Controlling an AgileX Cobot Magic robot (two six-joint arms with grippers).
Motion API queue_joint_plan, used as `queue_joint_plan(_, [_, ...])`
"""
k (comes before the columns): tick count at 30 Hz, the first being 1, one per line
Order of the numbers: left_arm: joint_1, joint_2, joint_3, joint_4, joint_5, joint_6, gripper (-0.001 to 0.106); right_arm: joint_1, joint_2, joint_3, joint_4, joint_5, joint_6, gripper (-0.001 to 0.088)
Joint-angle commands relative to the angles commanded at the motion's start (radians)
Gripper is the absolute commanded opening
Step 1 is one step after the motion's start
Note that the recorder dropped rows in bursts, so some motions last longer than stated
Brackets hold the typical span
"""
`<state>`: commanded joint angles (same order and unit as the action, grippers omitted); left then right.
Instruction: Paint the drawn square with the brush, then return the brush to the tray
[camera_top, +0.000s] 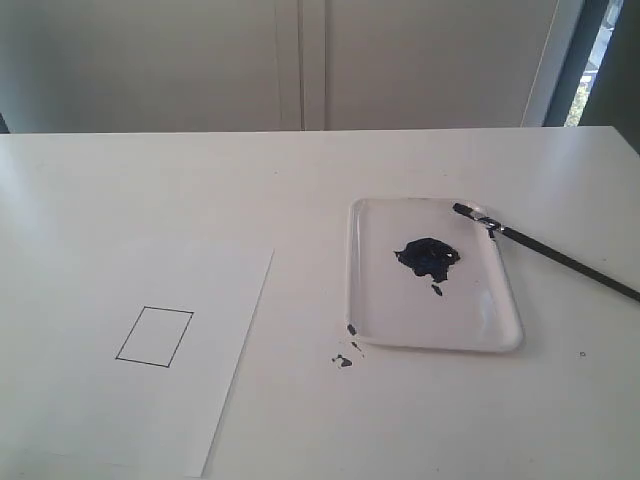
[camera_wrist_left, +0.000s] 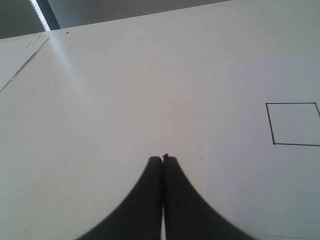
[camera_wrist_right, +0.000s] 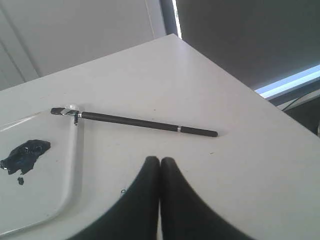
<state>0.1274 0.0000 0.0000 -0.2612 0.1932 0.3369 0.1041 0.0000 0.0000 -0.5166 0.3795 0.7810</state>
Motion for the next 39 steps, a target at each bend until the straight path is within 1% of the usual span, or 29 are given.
queue_joint_plan(16, [0.0,0.0,0.0,0.0,0.0,0.0,0.0,0.0,0.0,0.0,0.0,0.0,0.0,0.0])
queue_joint_plan(19, [0.0,0.0,0.0,0.0,0.0,0.0,0.0,0.0,0.0,0.0,-0.049,-0.015,0.0,0.0])
queue_joint_plan(22, [0.0,0.0,0.0,0.005,-0.007,0.021,0.0,0.0,0.0,0.0,-0.084,-0.066,0.0,0.0])
queue_joint_plan(24, [0.0,0.0,0.0,-0.007,-0.026,0.026,0.0,0.0,0.0,0.0,-0.081,-0.145,0.013,0.0])
queue_joint_plan(27, [0.0,0.0,0.0,-0.109,-0.062,-0.057,0.0,0.0,0.0,0.0,-0.067,-0.283,0.072,0.0])
queue_joint_plan(29, [0.0,0.0,0.0,-0.135,-0.086,-0.078,0.0,0.0,0.0,0.0,-0.067,-0.343,0.074,0.0])
queue_joint_plan(33, [0.0,0.0,0.0,-0.137,-0.126,-0.078,0.0,0.0,0.0,0.0,-0.067,-0.372,0.074,0.0])
queue_joint_plan(35, [0.0,0.0,0.0,-0.148,-0.173,-0.088,0.0,0.0,0.0,0.0,-0.067,-0.372,0.074,0.0])
queue_joint_plan(39, [0.0,0.0,0.0,-0.164,-0.215,-0.209,0.0,0.0,0.0,0.0,-0.067,-0.415,0.076,0.0])
